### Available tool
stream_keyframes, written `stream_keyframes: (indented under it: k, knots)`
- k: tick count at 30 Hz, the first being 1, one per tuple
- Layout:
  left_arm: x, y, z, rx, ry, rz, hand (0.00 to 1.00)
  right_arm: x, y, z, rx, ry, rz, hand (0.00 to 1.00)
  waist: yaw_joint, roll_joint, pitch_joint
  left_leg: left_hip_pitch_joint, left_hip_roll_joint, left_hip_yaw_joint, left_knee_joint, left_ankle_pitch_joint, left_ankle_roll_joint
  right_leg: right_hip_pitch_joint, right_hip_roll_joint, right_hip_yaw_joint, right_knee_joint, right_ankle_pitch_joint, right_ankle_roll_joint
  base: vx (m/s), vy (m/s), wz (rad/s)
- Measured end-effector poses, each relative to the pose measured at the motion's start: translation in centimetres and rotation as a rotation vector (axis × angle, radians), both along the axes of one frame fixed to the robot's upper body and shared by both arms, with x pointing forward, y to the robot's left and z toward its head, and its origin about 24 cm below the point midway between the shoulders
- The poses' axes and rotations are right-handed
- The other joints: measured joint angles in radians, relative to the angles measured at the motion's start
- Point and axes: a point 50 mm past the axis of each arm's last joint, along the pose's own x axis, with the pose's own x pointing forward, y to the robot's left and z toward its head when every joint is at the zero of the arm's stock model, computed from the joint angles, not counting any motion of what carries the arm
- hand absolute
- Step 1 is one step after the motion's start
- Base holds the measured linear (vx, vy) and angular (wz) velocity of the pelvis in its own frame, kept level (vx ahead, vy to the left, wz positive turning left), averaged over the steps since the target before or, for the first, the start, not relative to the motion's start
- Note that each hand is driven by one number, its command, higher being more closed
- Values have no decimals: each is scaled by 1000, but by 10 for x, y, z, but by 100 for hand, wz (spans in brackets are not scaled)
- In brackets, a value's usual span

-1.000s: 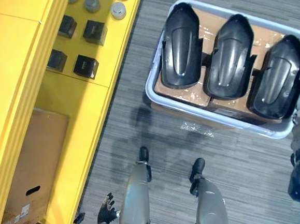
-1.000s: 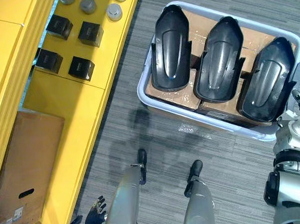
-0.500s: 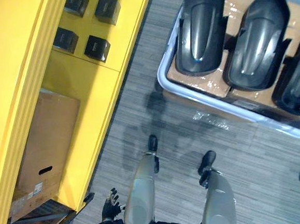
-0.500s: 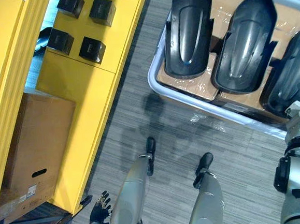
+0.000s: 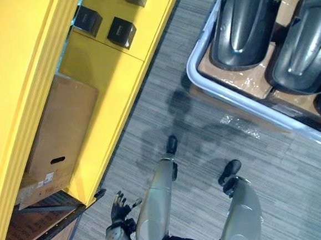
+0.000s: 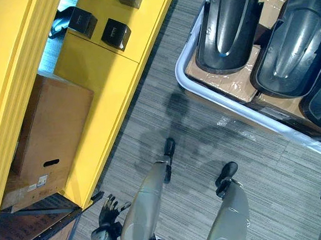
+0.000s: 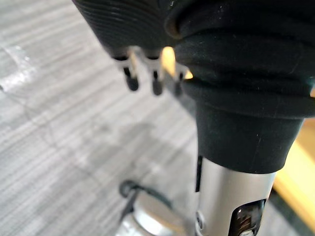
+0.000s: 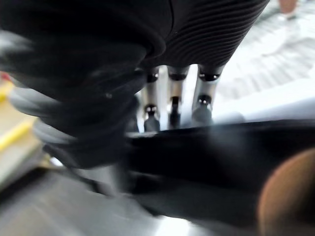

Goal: Walk over and take plastic housings, then place them on the shelf

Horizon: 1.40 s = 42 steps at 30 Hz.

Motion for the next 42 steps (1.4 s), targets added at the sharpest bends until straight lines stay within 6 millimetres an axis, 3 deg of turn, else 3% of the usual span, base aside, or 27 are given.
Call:
stream_keyframes:
  k: [12,18,21,26,30,33,38,42]
  knots:
    - [9,0,8,-14,-58,15,0,9,7,4,-205,121,48,100,-5,0,0,7,21,-6,31,-5,-5,11,16,-1,30,-22,-6,14,-21,-1]
    - [8,3,8,-37,-63,39,0,20,19,-2,-252,105,105,100,-25,-10,1,81,45,-1,6,-7,-8,95,51,-2,-27,-10,-6,-1,-19,-8]
    - [7,11,9,-27,-65,67,0,25,27,-11,-275,99,149,100,-35,-34,1,139,61,6,-31,-3,-14,151,75,-3,-73,1,-9,30,-44,-12]
    - [-2,37,12,25,-64,106,0,32,40,-19,-311,59,213,100,-46,-130,-3,213,93,19,-62,-1,-17,237,109,-14,-133,19,-16,73,-42,-7]
    - [-9,48,11,48,-42,118,0,37,49,-20,-331,35,241,100,-55,-173,-9,264,96,21,-80,-4,-19,304,118,-29,-174,23,-13,45,-10,5]
    - [-10,52,14,50,-57,140,0,38,51,-18,-349,23,246,100,-53,-179,-10,275,99,23,-83,-11,-24,318,121,-31,-188,24,-12,-11,8,0]
    - [-19,59,12,62,-30,145,0,37,64,-42,-320,54,289,100,-51,-202,-18,316,105,32,-106,-12,-23,364,137,-30,-234,39,-6,-7,6,-3]
    - [-14,61,24,88,-89,161,0,32,69,-44,-372,49,318,100,-51,-217,-26,362,111,49,-138,-11,-24,415,151,-28,-294,69,-3,55,-11,-9]
